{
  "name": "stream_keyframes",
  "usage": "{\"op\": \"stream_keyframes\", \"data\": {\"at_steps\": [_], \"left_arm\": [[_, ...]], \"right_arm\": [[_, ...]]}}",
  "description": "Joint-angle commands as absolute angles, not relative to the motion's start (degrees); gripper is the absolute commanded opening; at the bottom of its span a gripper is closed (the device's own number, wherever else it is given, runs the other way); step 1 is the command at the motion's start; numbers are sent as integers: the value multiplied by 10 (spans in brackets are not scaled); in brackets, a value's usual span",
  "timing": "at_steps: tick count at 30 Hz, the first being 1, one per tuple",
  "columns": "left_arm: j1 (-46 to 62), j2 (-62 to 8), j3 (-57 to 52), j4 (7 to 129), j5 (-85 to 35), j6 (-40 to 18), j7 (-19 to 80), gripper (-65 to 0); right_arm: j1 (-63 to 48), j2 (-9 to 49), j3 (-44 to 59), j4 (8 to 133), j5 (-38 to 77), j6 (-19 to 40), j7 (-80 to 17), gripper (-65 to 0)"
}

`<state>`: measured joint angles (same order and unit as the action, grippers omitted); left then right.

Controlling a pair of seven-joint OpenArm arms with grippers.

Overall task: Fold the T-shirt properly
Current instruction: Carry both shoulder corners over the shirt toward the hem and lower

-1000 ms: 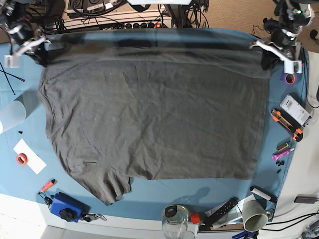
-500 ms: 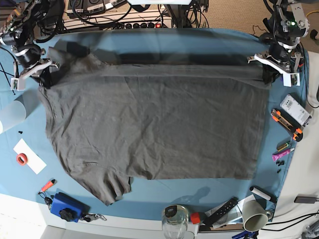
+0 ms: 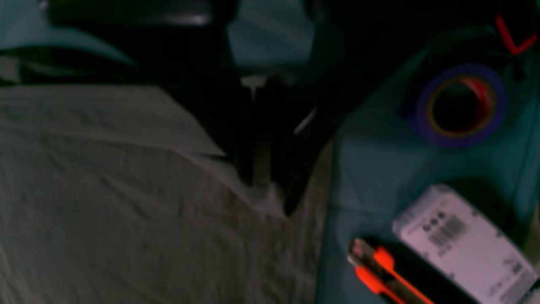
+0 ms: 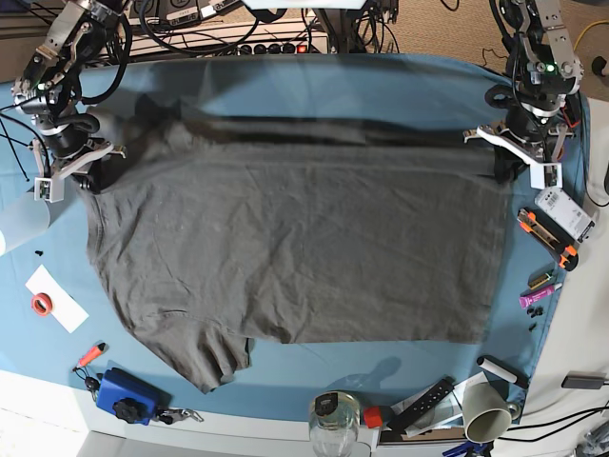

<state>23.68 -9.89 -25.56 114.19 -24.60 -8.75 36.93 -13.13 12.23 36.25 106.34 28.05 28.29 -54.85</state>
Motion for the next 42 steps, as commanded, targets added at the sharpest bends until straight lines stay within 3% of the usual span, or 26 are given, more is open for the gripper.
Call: {"op": "stream_keyframes", "data": {"at_steps": [1, 23, 42], "left_arm": [[230, -105, -258, 1143, -243, -87, 349, -650], [106, -113, -258, 981, -240, -88, 347, -650], [62, -138, -249, 963, -236, -88, 351, -650]], "right_arm": [[-125, 132, 364, 1071, 281, 280, -529, -650], [39, 133, 364, 836, 255, 289, -520, -650], [84, 170, 346, 824, 209, 291, -490, -650]]}}
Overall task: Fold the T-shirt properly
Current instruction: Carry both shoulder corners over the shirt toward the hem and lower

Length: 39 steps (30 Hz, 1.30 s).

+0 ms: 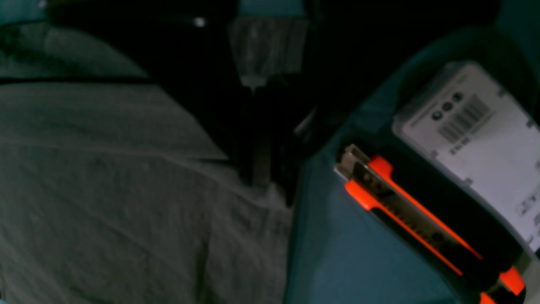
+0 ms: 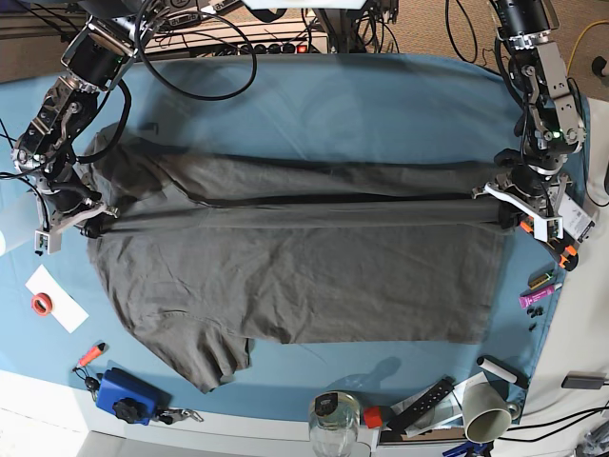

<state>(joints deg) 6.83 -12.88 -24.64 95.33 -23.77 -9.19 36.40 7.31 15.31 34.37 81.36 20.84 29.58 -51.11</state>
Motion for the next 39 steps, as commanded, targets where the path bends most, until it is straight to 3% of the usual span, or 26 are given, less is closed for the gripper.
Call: {"op": "stream_keyframes", "data": {"at_steps": [1, 13, 21, 28, 34, 39], "left_arm": [[62, -138, -249, 963, -236, -88, 351, -650], [22, -138, -249, 962, -242, -91, 351, -650], [8, -140, -249, 912, -243, -105, 344, -650], [-19, -142, -249, 885, -249, -106, 345, -650], [-47, -142, -249, 834, -261, -172, 347, -650], [-55, -142, -249, 825, -262, -170, 345, -650]], "right_arm": [[84, 170, 346, 824, 209, 291, -487, -650], [98, 170, 345, 818, 196, 285, -463, -650], [156, 170, 345, 699, 195, 285, -462, -650], [162, 170, 345, 695, 181, 285, -445, -650], [162, 172, 345, 695, 175, 285, -442, -650], [162, 171, 345, 695, 174, 285, -438, -650]]}}
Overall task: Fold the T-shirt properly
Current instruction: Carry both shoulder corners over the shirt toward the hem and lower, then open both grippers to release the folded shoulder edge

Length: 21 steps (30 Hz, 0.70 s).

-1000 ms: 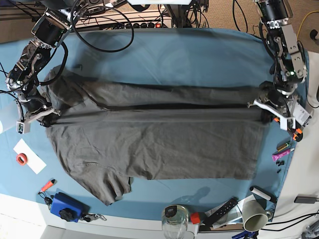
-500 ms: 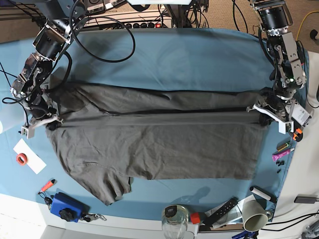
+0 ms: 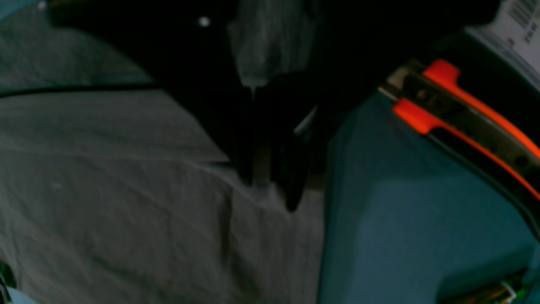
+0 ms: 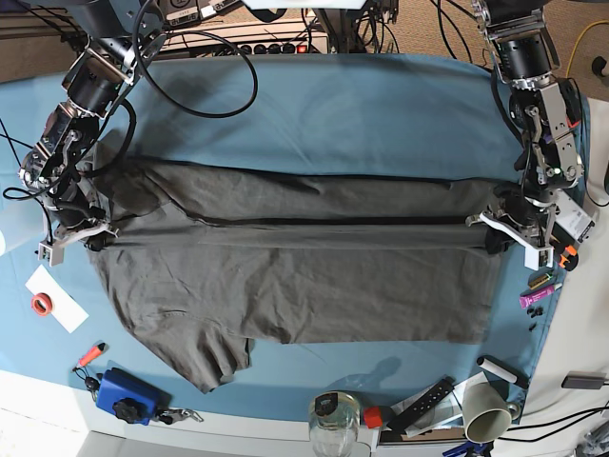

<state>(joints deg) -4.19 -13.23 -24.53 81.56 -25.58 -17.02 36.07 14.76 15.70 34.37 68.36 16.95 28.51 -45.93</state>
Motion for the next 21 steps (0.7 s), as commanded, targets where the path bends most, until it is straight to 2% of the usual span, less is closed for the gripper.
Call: {"op": "stream_keyframes", "data": {"at_steps": [1, 8, 11, 13, 16, 21], "left_arm": [[-56, -142, -249, 825, -262, -165, 345, -650], [-64, -147, -249, 825, -262, -166, 347, -650], [-69, -154, -249, 825, -262, -166, 347, -478], [-72, -162, -249, 825, -262, -165, 346, -398], [-76, -172, -249, 825, -262, -166, 347, -375], [-77, -183, -249, 838, -262, -166, 395, -375]], "right_arm": [[162, 172, 345, 695, 174, 285, -435, -650], [162, 172, 345, 695, 173, 292, -436, -650], [162, 175, 345, 695, 173, 332, -433, -636], [162, 180, 345, 695, 173, 354, -426, -561], [162, 194, 345, 695, 181, 355, -422, -503], [162, 226, 346, 701, 246, 352, -466, -503]]}}
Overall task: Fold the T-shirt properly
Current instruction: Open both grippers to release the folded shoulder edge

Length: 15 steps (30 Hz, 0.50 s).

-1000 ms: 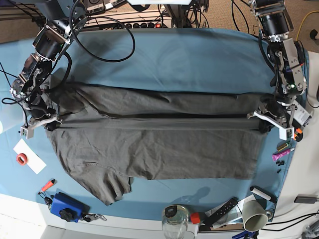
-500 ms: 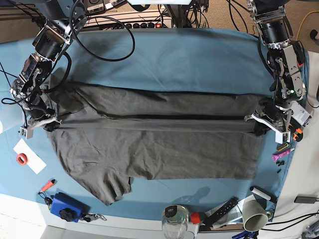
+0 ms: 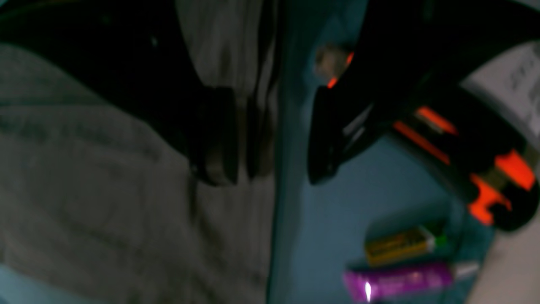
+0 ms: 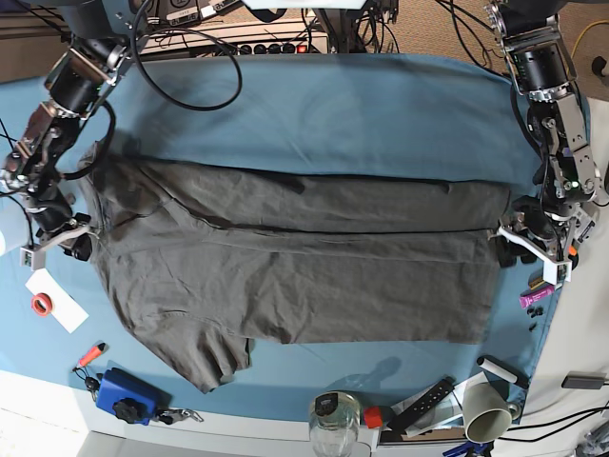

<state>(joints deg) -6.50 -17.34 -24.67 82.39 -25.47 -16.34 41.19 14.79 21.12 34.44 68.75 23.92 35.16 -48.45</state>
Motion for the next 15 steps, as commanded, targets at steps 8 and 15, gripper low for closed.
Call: {"op": "stream_keyframes", "data": {"at_steps": [8, 15], "left_arm": [[-72, -181, -249, 921, -288, -165, 557, -375], [-20, -179, -249, 925, -283, -151, 555, -298]], "right_arm": [[162, 259, 346, 771, 339, 353, -580, -503], [162, 262, 346, 780, 338, 344, -605, -503]]}}
